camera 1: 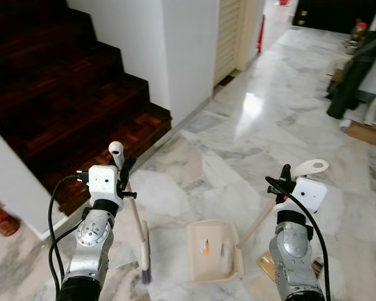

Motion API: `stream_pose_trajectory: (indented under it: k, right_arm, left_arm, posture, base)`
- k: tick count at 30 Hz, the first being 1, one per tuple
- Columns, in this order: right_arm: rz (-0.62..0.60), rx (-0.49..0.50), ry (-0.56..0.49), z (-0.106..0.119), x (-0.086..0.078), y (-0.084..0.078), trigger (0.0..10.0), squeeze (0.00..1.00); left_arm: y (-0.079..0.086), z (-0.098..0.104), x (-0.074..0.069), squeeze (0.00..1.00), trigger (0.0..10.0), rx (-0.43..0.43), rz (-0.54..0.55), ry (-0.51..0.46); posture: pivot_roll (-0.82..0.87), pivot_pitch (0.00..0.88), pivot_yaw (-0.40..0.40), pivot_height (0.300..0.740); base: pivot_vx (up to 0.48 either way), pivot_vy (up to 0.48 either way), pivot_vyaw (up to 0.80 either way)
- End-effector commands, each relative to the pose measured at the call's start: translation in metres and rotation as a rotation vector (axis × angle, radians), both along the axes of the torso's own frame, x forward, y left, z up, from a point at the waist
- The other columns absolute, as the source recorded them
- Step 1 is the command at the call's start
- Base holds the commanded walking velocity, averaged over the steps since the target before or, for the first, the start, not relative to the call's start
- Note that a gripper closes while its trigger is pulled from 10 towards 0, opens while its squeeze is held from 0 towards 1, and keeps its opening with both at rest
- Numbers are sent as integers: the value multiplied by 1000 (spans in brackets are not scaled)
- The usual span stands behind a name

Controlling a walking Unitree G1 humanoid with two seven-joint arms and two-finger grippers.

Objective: Sweep floor

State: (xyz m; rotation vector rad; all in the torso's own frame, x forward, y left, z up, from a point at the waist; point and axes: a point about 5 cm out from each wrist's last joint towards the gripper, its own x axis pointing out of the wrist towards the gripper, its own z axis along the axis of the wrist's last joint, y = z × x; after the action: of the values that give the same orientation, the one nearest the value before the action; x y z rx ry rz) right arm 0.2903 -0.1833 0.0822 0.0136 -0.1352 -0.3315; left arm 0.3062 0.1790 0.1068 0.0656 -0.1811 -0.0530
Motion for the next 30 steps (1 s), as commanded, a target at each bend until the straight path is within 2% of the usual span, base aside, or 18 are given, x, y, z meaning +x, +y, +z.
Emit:
stream_pose_trajectory:
  k: [1, 30]
  right_arm:
    - [3, 0, -58, 13, 2, 1, 10000, 0]
    - [27, 16, -33, 10, 2, 5, 10000, 0]
  left_arm:
    - [0, 9, -1, 0, 10000, 24, -5, -39]
    - [3, 6, -6, 0, 10000, 25, 26, -16]
  posture:
    - [58, 0, 20, 740]
    - [71, 0, 5, 740]
  base:
    - [0, 0, 800]
    - [0, 0, 800]
